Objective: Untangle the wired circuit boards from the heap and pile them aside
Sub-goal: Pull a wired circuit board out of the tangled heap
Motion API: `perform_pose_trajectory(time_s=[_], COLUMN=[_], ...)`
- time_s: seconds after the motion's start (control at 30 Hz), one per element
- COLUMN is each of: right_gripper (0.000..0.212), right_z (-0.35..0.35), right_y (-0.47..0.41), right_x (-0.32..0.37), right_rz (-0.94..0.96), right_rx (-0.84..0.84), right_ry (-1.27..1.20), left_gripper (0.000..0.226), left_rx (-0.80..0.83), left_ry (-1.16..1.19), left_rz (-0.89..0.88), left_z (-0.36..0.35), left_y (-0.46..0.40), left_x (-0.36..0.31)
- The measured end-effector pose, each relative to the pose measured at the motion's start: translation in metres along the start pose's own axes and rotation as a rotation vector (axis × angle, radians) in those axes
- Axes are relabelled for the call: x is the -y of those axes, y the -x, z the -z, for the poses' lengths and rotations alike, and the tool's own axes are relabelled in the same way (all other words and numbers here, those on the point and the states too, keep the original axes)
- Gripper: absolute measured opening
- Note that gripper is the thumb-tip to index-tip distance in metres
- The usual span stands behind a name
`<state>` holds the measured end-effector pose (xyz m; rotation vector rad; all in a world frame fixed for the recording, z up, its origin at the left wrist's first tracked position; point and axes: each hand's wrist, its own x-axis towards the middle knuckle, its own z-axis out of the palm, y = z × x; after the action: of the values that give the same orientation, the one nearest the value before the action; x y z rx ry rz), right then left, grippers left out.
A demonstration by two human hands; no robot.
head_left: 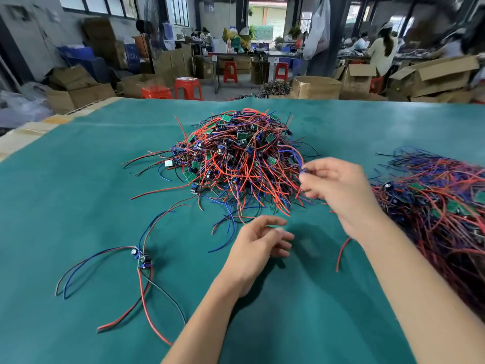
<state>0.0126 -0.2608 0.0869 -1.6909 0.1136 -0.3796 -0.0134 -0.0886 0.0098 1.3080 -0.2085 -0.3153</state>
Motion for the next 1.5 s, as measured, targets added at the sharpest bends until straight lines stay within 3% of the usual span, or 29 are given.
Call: perform_pose_trajectory(time_s=[0.07, 0.13, 0.2, 0.33, 0.47, 0.57, 0.63, 0.73, 0.83, 0.93, 1.1, 1.33, 1.5], right_gripper=[0.019, 0.025, 0.031, 0.030, 0.009, 0.017, 0.022, 0.011, 0.011, 0.015, 0.015, 0.017, 0.008], right_z=[0.003, 0.001, -0.007, -0.018, -0.015, -0.012, -0.010, -0.006, -0.003, -0.001, 0.001, 0.015, 0.035], right_y=[0.036, 0.061, 0.072, 0.075, 0.072, 0.069, 0.068, 0.069, 0.069, 0.069, 0.067, 0.053, 0.042], right_x=[-0.011, -0.027, -0.040, -0.048, -0.050, -0.054, -0.054, -0.052, -0.049, -0.049, -0.047, -0.056, -0.057], right_rz=[-0.066, -0.120, -0.129, -0.123, -0.181, -0.199, -0.207, -0.219, -0.154, 0.005, 0.144, 0.080, 0.046], right_rx=[0.101, 0.149, 0.164, 0.166, 0.135, 0.065, 0.095, 0.187, 0.193, 0.104, -0.035, -0.296, -0.612], right_ry=[-0.230, -0.296, -0.218, -0.183, -0.251, -0.247, -0.226, -0.225, -0.104, 0.190, 0.311, 0.122, -0.129], left_gripper=[0.019, 0.026, 0.030, 0.015, 0.031, 0.029, 0.033, 0.040, 0.030, 0.025, 0.025, 0.023, 0.024], left_rx=[-0.018, -0.017, 0.004, 0.008, -0.035, 0.013, 0.067, 0.094, 0.080, 0.115, 0.158, 0.234, 0.279], left_ry=[0.060, 0.121, 0.138, 0.043, -0.012, -0.036, -0.047, -0.070, -0.108, -0.129, -0.126, -0.174, -0.196], left_rz=[0.007, 0.019, 0.009, -0.027, -0.061, -0.071, -0.069, -0.065, -0.072, -0.065, -0.059, -0.047, -0.032], left_z=[-0.001, -0.001, 0.000, 0.003, 0.002, 0.004, 0.006, 0.005, 0.005, 0.004, 0.000, -0.001, 0.001], left_y=[-0.001, -0.002, -0.002, 0.000, -0.001, 0.001, 0.003, 0.004, 0.004, 0.004, 0.005, 0.008, 0.011], left_x=[0.000, -0.002, -0.002, 0.003, 0.003, 0.001, 0.001, 0.000, 0.001, 0.001, -0.004, -0.005, -0.005])
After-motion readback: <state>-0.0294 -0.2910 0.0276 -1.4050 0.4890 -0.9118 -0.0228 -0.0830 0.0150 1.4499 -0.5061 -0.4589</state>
